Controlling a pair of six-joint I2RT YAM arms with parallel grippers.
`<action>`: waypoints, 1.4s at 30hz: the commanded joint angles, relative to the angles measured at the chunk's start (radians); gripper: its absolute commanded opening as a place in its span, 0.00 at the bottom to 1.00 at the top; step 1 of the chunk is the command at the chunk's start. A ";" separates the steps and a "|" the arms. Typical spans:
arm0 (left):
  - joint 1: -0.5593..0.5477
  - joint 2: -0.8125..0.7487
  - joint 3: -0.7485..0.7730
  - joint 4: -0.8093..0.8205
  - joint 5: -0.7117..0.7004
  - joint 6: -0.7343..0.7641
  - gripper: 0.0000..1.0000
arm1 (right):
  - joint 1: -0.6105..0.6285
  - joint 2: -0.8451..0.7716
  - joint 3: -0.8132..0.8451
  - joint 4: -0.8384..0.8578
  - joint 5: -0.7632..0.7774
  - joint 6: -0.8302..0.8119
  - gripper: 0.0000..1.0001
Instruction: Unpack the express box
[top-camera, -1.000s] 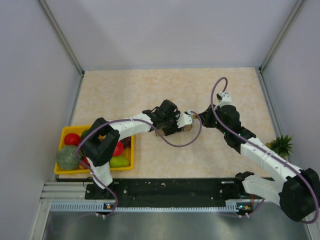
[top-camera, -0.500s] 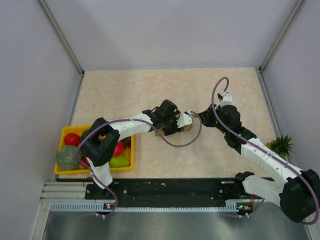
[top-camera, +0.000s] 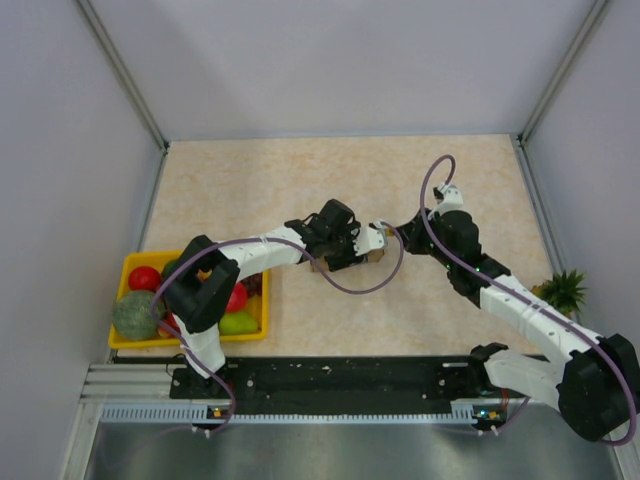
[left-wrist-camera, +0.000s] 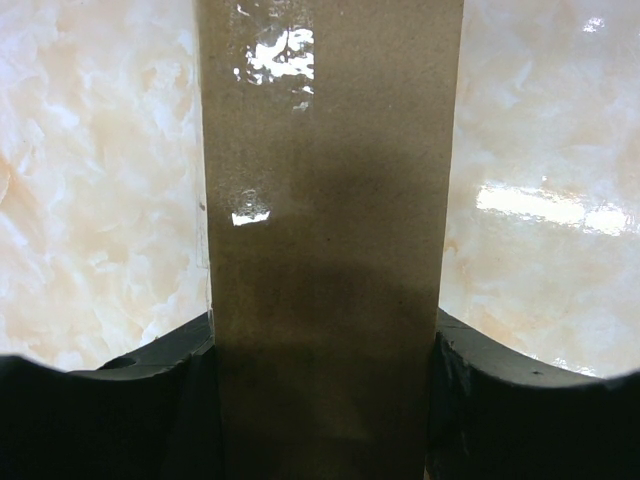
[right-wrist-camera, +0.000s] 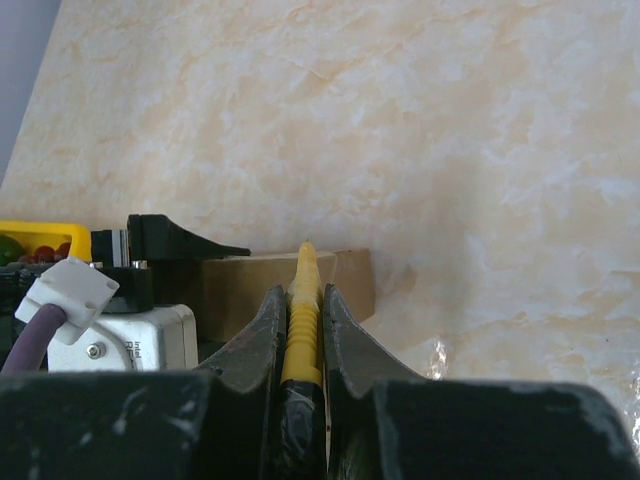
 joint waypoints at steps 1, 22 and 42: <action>-0.003 0.032 0.019 -0.053 -0.015 0.023 0.31 | -0.006 0.011 -0.011 0.030 -0.033 -0.001 0.00; -0.003 0.071 0.070 -0.083 -0.056 -0.041 0.21 | 0.026 -0.087 -0.095 -0.138 -0.086 0.017 0.00; 0.034 0.140 0.160 -0.166 -0.013 -0.136 0.18 | 0.034 -0.190 -0.149 -0.229 -0.119 0.023 0.00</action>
